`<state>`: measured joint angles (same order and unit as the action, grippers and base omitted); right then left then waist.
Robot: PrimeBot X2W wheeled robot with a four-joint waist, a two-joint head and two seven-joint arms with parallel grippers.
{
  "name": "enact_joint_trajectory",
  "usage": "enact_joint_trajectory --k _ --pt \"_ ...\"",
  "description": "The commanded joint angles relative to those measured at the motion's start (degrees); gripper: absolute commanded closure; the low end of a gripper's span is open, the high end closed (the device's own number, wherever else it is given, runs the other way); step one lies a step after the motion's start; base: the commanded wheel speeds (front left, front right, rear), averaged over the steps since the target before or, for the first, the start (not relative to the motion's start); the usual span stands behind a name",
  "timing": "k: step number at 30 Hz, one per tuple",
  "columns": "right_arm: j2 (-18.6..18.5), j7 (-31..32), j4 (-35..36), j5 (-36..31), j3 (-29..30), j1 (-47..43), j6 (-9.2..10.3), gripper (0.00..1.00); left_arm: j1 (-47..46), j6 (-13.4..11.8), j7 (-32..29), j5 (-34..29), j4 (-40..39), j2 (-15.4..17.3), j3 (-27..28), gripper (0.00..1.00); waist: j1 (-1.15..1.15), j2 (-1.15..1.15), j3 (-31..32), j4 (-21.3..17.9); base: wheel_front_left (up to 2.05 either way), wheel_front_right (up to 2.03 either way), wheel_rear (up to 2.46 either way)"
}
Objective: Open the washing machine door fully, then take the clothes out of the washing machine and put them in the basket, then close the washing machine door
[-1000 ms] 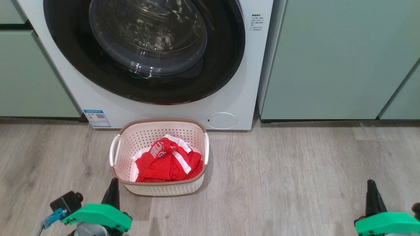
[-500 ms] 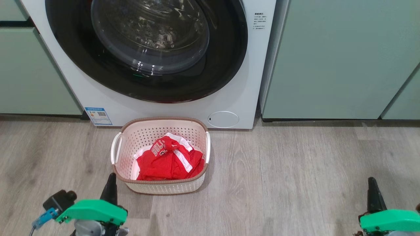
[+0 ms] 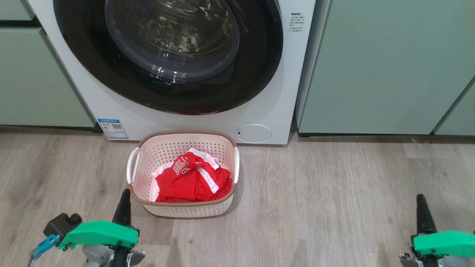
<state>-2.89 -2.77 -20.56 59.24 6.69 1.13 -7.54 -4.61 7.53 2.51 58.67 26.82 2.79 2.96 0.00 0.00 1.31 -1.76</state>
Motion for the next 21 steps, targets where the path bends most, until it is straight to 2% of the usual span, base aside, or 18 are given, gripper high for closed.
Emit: enact_joint_trajectory --k 1,21 --pt "-0.2 0.5 2.3 1.7 -0.3 2.6 0.03 1.00 -2.1 0.0 -0.3 1.6 -2.3 0.3 1.4 1.00 0.00 0.00 0.0 0.0 0.00 0.00 0.00" --pt "-0.1 3.9 3.9 13.7 -0.3 3.6 0.04 1.00 -1.9 0.0 -3.6 13.8 -6.3 0.2 2.2 1.00 0.00 0.00 -0.6 0.7 0.00 0.00 0.00"
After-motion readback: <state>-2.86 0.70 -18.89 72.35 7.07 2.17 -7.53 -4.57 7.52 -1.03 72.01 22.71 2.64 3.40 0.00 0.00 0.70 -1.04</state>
